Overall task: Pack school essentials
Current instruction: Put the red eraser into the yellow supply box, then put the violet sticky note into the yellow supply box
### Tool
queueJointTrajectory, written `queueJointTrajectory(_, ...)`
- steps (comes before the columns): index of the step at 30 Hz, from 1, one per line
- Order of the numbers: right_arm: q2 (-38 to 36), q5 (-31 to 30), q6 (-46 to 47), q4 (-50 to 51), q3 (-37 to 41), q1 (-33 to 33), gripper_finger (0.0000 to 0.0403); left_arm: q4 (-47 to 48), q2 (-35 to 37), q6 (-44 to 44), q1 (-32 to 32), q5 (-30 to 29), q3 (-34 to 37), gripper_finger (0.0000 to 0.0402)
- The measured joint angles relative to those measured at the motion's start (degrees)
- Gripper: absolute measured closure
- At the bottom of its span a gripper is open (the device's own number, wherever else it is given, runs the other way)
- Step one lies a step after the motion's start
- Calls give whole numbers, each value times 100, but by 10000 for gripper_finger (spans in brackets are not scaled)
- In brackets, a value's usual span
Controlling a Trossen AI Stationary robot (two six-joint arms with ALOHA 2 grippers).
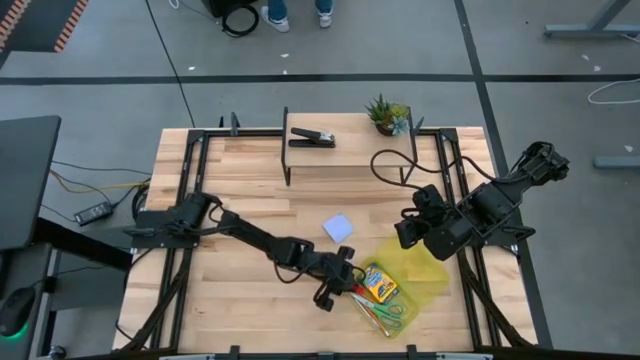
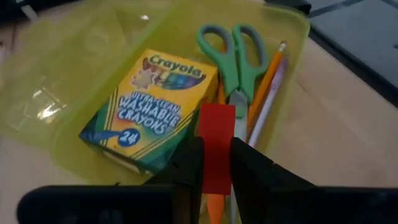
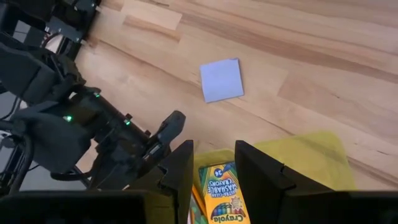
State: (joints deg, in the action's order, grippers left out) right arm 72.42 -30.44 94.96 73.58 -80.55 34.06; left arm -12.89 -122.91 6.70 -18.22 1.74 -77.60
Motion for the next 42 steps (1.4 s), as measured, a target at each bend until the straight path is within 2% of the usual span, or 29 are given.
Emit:
queueJointTrajectory(8, 0, -81, -1, 0, 0, 0, 279, -13, -70, 46, -5, -163, -5, 306)
queueJointTrajectory(18, 0, -82, -18, 2, 0, -1, 279, -17, -79, -4, -31, -212, -7, 223)
queueJointTrajectory(22, 0, -114, -20, 2, 0, 0, 279, 37, -45, -151, -15, -212, -7, 205)
queueJointTrajectory(26, 0, -128, -19, 9, 0, -2, 279, 101, 148, -452, 65, -203, -4, 209)
queueJointTrajectory(32, 0, -198, -20, 13, 0, -2, 279, 436, 512, -369, 336, -212, -9, 238)
queueJointTrajectory(37, 2, -279, -20, 20, 0, -2, 279, 1123, 575, -197, 691, -212, -9, 255)
queueJointTrajectory(42, 2, -281, -18, 26, 0, -2, 279, 1977, 575, -124, 1036, -88, -7, 254)
